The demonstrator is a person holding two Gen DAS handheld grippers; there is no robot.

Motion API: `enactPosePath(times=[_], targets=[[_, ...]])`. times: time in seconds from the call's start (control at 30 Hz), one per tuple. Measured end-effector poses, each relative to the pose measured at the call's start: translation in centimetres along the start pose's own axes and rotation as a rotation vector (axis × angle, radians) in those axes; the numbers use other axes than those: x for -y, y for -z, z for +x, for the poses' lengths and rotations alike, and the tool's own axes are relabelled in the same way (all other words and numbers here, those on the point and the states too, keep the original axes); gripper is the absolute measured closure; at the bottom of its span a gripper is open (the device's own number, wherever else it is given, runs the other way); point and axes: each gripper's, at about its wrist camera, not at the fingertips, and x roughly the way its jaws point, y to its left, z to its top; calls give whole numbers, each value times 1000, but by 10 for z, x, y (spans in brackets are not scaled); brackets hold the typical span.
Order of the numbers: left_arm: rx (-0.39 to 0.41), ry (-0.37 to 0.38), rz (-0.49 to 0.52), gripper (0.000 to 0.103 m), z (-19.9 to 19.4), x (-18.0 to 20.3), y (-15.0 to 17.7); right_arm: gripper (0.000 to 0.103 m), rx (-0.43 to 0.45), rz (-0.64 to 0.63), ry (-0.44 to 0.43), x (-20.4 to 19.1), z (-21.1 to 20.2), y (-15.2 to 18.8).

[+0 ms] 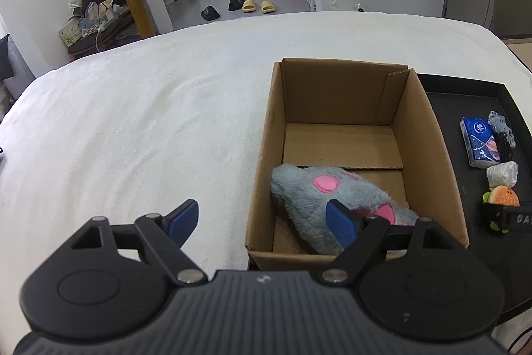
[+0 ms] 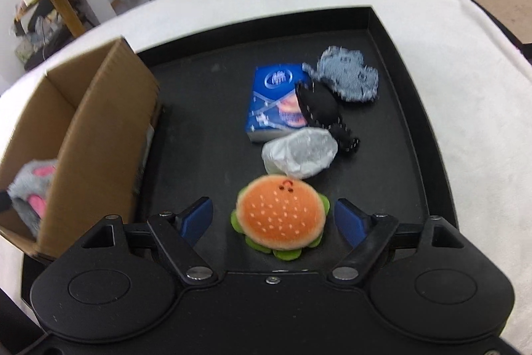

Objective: Organize soft objects
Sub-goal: 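Grasp the orange burger plush with the right gripper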

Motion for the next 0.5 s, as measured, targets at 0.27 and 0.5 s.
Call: enactPosePath(times=[0.27,0.5], targets=[[6,11,7,20,-1,6,3,24,-14,-67,97,-5,9,9],[7,22,-24,20,0,-5,5,51,11,-92,114,-8,1,10]])
